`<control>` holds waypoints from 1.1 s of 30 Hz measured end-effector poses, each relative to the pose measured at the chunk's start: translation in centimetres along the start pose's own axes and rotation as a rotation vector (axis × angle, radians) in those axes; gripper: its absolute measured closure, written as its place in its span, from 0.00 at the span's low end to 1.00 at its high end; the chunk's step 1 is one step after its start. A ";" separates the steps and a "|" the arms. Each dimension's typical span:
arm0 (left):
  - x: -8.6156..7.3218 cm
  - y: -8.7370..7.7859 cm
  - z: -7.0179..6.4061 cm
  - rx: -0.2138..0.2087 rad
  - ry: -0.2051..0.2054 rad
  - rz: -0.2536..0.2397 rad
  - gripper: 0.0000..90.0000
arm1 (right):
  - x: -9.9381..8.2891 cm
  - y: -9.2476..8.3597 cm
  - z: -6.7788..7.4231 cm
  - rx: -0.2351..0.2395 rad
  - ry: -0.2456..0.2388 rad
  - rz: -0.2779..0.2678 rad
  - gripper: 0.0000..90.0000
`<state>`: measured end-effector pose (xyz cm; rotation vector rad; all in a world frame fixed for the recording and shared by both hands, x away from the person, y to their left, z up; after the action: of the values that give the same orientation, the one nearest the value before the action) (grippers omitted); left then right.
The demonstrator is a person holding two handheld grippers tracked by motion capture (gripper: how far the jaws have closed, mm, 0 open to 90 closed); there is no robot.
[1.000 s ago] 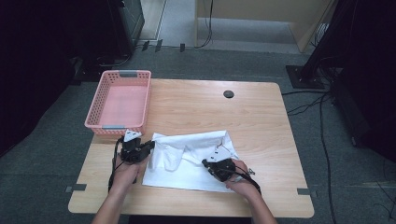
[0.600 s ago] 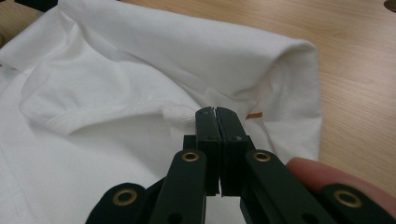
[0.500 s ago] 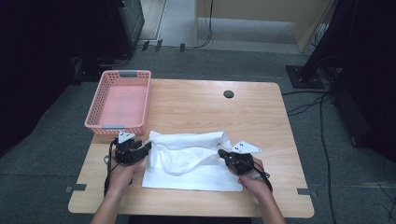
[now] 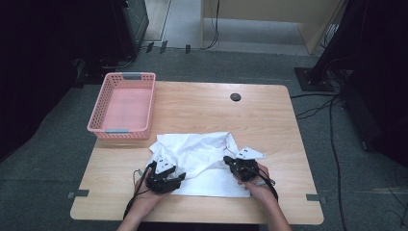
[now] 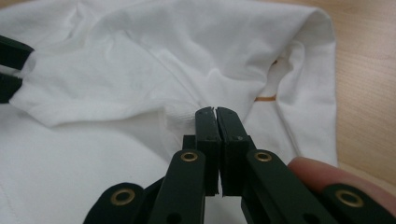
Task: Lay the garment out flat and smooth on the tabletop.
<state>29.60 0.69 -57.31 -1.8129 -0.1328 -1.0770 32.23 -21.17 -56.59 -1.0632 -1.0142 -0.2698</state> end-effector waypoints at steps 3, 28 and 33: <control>0.0 0.1 0.5 0.026 -0.037 -0.018 0.83 | -1.0 0.7 -0.5 -0.054 0.024 0.028 0.99; -1.9 0.1 -6.2 -0.103 -0.039 -0.014 1.00 | -5.0 -4.1 -1.9 -0.110 0.000 0.050 1.00; -1.0 -0.6 -5.9 -0.125 -0.024 -0.029 1.00 | -4.1 -5.3 -1.4 -0.103 0.004 0.021 1.00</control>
<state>25.11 -3.26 -56.88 -1.9417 -0.1077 -1.1053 27.44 -26.12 -56.83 -1.1657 -0.9931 -0.3098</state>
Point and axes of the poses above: each handheld gripper's, and its own axes: y roughly forward along the jaws, x roughly out of its top, z roughly to its left, the point moved 8 cm from there along y, roughly forward along the jaws, and after that the axes turned 1 degree about z, right-handed, at the moved point
